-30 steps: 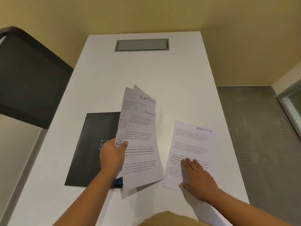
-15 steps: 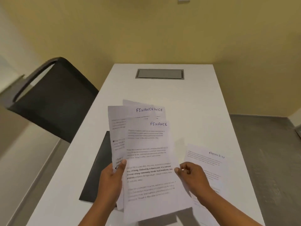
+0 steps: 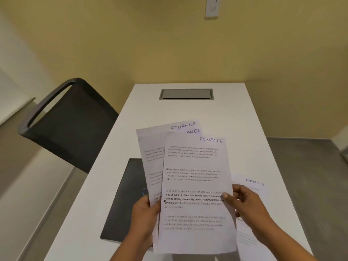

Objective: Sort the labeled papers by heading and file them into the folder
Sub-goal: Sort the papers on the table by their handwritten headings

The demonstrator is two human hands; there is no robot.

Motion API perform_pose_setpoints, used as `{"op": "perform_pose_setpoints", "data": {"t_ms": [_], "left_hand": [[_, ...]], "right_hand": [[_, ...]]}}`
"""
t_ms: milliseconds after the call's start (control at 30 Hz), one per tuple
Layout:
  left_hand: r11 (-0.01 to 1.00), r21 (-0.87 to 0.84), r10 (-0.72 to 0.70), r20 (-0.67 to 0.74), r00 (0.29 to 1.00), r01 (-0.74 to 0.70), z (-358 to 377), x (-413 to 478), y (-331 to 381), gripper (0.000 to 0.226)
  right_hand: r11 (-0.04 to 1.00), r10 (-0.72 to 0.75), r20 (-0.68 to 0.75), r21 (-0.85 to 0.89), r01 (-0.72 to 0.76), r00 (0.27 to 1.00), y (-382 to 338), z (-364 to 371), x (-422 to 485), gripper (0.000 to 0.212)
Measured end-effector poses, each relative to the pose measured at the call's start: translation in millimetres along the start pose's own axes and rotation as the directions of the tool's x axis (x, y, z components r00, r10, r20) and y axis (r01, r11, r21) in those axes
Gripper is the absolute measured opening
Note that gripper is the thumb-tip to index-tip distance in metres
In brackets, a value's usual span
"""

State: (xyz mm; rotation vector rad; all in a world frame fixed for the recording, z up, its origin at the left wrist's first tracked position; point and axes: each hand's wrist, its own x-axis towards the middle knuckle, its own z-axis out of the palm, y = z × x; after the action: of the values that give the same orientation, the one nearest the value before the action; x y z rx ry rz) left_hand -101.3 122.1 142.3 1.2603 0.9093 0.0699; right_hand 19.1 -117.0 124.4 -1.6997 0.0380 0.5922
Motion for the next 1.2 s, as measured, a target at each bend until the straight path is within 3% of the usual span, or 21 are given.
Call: {"op": "perform_pose_setpoints", "data": {"t_ms": [100,233,300,500,700,800,867,1000,1100,1200], "left_hand": [[1.0,0.006,0.019,0.008,1.0,-0.019,6.1,-3.0,-2.3,0.026],[0.994,0.038,0.1,0.02,0.995,-0.101,6.1,-6.4,2.0,0.019],[0.99,0.02,0.137,0.038,0.99,-0.138,2.1,-6.9,3.4,0.027],[0.986,-0.02,0.163,-0.013,0.987,-0.163,-10.0,-1.7,2.8,0.025],[0.989,-0.121,0.103,0.196,0.975,-0.081,2.5,-8.5,3.6,0.027],[0.996,-0.082,-0.022,0.233,0.972,0.042,12.4,-11.8,2.7,0.043],[0.99,-0.086,-0.086,0.278,0.957,0.114,16.7,-9.5,-0.8,0.051],[0.991,-0.004,0.128,0.329,0.936,-0.134,29.5,-8.7,-10.3,0.025],[0.957,0.064,0.251,0.307,0.918,-0.283,39.6,-10.3,-19.9,0.026],[0.855,0.206,0.429,0.234,0.872,-0.476,46.9,-15.8,-27.1,0.025]], "right_hand": [[0.997,-0.034,0.033,-0.073,0.036,0.999,-0.7,7.2,-7.0,0.021],[0.995,-0.034,-0.06,-0.095,0.029,0.998,2.4,9.0,-12.5,0.01],[0.993,-0.046,-0.096,-0.11,0.036,0.994,3.5,6.2,-13.8,0.007],[0.996,-0.042,-0.178,0.075,0.056,0.983,-0.5,-6.8,-16.7,0.015],[0.987,-0.076,-0.106,0.136,0.09,0.991,-10.5,-3.1,-12.0,0.032],[0.984,-0.025,0.048,0.179,0.016,0.999,-11.3,2.9,-14.4,0.033],[0.989,-0.041,0.062,0.146,0.032,0.997,-10.5,3.9,-18.3,0.029],[0.994,-0.085,-0.045,0.062,0.088,0.995,-4.6,-1.5,-25.6,0.031],[0.993,-0.122,-0.095,-0.01,0.121,0.988,0.4,-8.9,-27.7,0.03],[0.982,-0.189,-0.147,-0.044,0.185,0.971,6.5,-17.5,-29.3,0.015]]}}
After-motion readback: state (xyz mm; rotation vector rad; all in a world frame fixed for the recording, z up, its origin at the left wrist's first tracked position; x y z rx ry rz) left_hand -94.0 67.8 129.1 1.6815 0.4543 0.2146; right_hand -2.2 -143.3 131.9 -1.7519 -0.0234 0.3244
